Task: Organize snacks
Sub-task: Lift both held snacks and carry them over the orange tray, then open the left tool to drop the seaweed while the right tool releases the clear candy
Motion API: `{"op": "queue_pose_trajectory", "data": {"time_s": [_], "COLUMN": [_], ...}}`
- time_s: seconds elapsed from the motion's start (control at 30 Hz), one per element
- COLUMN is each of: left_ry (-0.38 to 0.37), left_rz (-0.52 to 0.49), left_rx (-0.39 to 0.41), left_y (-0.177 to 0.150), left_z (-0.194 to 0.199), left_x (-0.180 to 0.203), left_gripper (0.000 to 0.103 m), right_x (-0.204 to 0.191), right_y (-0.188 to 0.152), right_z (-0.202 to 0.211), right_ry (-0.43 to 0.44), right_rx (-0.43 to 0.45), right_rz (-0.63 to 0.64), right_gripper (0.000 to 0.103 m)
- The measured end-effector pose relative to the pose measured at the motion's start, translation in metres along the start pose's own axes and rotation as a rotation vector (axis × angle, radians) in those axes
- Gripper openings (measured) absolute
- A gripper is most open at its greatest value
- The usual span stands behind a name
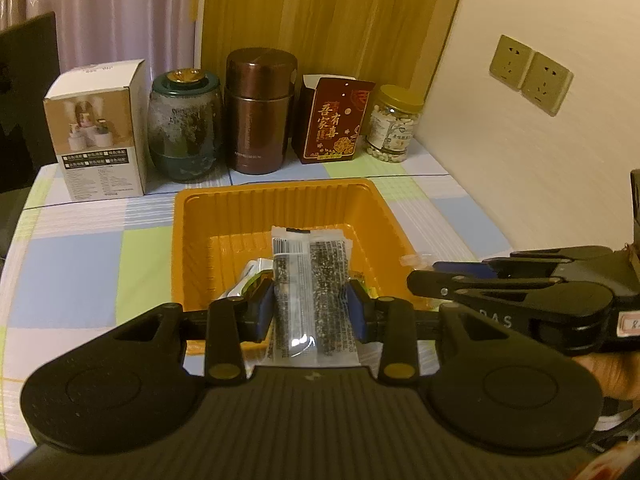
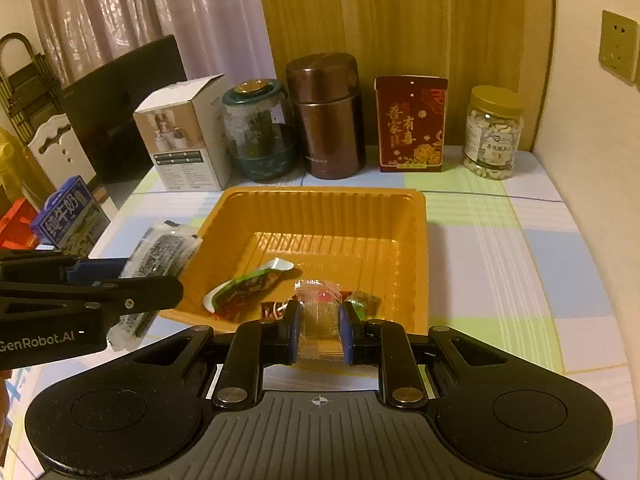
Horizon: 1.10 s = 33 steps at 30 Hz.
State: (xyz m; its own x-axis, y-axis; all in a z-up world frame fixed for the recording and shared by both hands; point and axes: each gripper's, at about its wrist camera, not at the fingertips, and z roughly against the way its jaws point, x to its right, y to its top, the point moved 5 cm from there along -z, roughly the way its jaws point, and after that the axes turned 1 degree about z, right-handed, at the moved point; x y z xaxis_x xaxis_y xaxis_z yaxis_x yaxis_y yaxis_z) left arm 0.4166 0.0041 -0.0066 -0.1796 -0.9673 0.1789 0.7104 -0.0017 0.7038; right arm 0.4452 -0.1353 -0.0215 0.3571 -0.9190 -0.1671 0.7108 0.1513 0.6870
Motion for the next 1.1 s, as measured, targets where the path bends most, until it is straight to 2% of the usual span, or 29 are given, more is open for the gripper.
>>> {"op": "queue_pose_trajectory", "data": {"time_s": [0.6, 1.1], "left_ry": [0.006, 0.024], "left_rz": [0.047, 0.056], "left_rx": [-0.059, -0.075], "left_y": [0.015, 0.017], "left_z": [-0.049, -0.077], "left_x": [-0.012, -0.015], "left_gripper": [0.034, 0.035], "right_x": [0.026, 0.036], "right_y": [0.019, 0.015], "right_z": [-0.039, -0.053], "right_ry": [-0.007, -0.006], "right_rx": [-0.028, -0.04], "right_rz": [-0.054, -0.088], "right_gripper": [0.021, 0.021]}}
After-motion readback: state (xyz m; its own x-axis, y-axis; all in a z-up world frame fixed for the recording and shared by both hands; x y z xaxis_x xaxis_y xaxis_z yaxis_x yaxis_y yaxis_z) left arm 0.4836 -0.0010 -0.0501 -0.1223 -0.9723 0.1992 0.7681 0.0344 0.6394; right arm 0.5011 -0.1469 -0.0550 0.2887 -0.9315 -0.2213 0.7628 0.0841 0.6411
